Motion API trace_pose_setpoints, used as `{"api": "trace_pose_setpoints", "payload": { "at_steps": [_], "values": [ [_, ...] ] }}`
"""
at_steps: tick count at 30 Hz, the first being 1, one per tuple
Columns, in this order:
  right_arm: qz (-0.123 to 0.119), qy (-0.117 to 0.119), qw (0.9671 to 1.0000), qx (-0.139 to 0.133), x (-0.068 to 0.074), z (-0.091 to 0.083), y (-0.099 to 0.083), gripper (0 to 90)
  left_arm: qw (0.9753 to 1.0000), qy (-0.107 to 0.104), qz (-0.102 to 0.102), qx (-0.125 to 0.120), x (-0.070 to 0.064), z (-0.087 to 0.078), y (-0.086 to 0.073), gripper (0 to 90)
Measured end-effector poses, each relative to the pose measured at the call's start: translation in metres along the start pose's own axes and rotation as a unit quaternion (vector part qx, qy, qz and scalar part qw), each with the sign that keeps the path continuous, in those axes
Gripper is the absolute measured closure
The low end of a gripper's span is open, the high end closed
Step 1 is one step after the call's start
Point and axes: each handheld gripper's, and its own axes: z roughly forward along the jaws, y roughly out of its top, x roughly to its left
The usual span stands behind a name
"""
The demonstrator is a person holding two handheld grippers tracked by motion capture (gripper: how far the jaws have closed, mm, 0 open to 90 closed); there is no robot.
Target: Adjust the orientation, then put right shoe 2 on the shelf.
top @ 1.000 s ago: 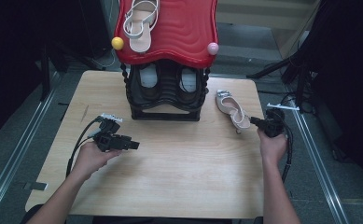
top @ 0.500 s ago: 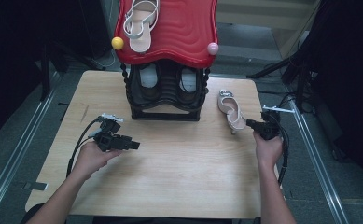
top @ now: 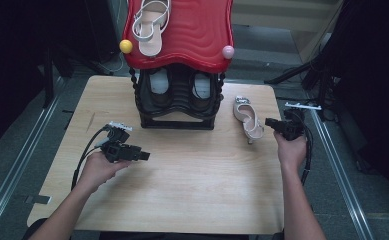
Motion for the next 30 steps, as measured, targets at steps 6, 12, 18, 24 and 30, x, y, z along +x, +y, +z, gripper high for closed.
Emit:
{"api": "trace_pose_setpoints", "payload": {
  "at_steps": [6,12,18,24,30],
  "values": [
    [-0.011,0.007,0.9999,0.002,0.011,0.008,0.01,81.0,1.0,0.001,0.0,0.001,0.0,0.0,0.0,45.0],
    [-0.019,0.017,0.9997,0.005,0.022,0.017,0.016,79.7,1.0,0.002,0.0,0.0,0.0,0.0,-0.001,45.0],
    [-0.023,0.021,0.9995,0.008,0.032,0.028,0.023,78.5,1.0,0.001,0.001,-0.001,0.0,-0.001,-0.001,45.0],
    [-0.027,0.022,0.9992,0.02,0.037,0.043,0.025,77.4,1.0,0.001,0.001,-0.001,0.0,-0.001,-0.001,45.0],
    [-0.021,0.021,0.9992,0.027,0.039,0.06,0.022,77.2,1.0,-0.002,0.0,-0.002,0.001,-0.002,-0.001,45.0]
  ]
}}
